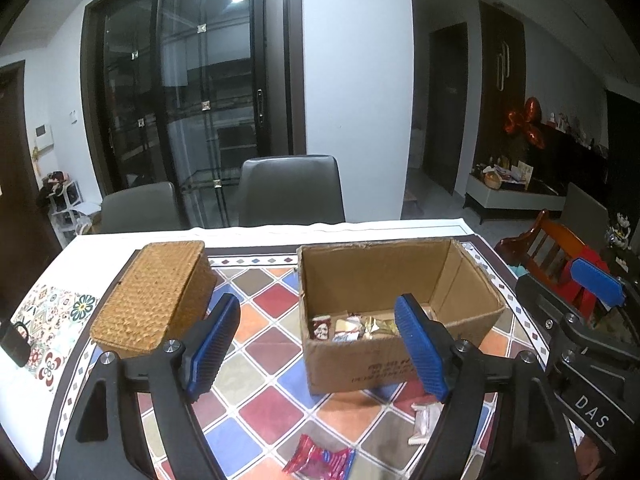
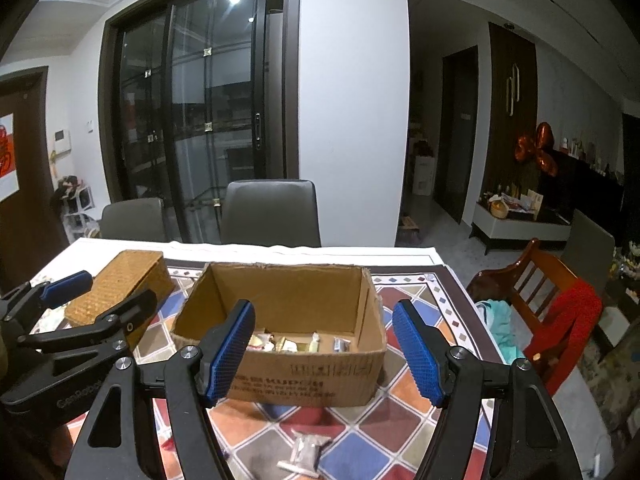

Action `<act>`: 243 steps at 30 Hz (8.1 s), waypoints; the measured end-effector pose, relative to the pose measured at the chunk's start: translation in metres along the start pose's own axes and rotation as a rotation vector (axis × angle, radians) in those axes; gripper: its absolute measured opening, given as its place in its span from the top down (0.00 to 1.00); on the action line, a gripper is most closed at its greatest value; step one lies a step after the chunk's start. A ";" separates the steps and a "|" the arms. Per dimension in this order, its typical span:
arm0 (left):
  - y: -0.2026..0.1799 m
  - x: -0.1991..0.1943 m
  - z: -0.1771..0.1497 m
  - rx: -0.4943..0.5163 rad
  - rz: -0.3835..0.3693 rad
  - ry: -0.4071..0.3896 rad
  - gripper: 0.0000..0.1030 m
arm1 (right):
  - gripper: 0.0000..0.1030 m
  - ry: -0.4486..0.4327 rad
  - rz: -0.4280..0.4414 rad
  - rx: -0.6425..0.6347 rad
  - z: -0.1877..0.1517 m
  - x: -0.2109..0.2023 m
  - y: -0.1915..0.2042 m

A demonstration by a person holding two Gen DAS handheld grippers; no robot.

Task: Organize snacks
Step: 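Move both open tools back toward the red bag and white packet, then grasp the red-pink candy bag with left tool while right tool grasps the white packet, then lift both held snacks and carry them over the cardboard box, then open both tools to drop the snacks into the box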

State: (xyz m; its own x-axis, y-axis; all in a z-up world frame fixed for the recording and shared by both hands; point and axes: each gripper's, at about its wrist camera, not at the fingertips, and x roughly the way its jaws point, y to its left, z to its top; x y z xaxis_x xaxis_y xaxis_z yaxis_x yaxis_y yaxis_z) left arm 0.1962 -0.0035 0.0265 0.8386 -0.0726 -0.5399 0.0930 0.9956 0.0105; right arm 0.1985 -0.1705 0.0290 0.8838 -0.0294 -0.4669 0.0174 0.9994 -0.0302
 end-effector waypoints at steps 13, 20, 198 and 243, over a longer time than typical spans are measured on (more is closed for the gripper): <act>0.014 -0.020 -0.026 0.003 0.014 0.013 0.15 | 0.22 -0.002 -0.013 -0.004 -0.016 -0.019 0.013; 0.015 -0.023 -0.040 0.013 0.018 0.029 0.15 | 0.22 0.016 -0.020 -0.008 -0.029 -0.024 0.018; 0.002 0.030 -0.003 0.017 -0.113 0.051 0.72 | 0.70 0.082 0.035 -0.005 -0.006 0.029 0.007; -0.017 0.121 0.025 0.047 -0.087 0.094 0.42 | 0.40 0.138 0.020 -0.006 0.008 0.125 -0.012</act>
State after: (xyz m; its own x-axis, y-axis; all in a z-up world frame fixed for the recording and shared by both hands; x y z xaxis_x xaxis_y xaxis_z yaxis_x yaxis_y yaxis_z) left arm 0.3098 -0.0305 -0.0182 0.7724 -0.1501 -0.6171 0.1897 0.9819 -0.0015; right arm 0.3127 -0.1865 -0.0225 0.8112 -0.0120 -0.5847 -0.0031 0.9997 -0.0249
